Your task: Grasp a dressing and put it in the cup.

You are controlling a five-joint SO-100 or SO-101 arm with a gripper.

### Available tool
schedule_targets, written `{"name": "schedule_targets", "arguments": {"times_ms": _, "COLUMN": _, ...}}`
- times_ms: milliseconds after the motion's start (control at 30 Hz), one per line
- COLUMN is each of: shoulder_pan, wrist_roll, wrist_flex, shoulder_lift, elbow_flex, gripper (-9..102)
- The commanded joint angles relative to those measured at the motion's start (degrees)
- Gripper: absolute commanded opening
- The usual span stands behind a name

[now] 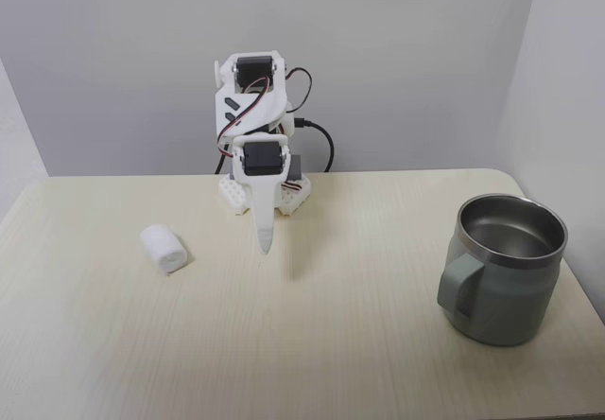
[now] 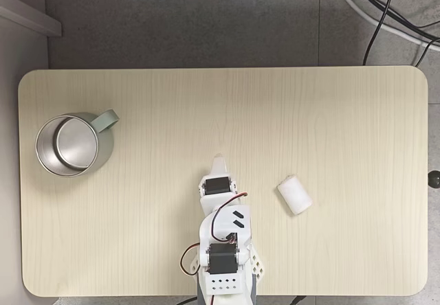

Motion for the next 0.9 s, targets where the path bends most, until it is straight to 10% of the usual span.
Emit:
{"name": "schedule_targets", "arguments": {"times_ms": 0, "shoulder_pan": 4.6, "wrist_roll": 0.2, "wrist_flex": -0.7, "shoulder_lift": -0.2, "elbow_flex": 0.4, "gripper": 0}}
{"name": "schedule_targets", "arguments": {"times_ms": 867, "shoulder_pan": 6.2, "wrist_roll": -11.8, "wrist_flex": 7.9, "shoulder_lift": 0.4, "elbow_flex": 15.2, "gripper": 0}}
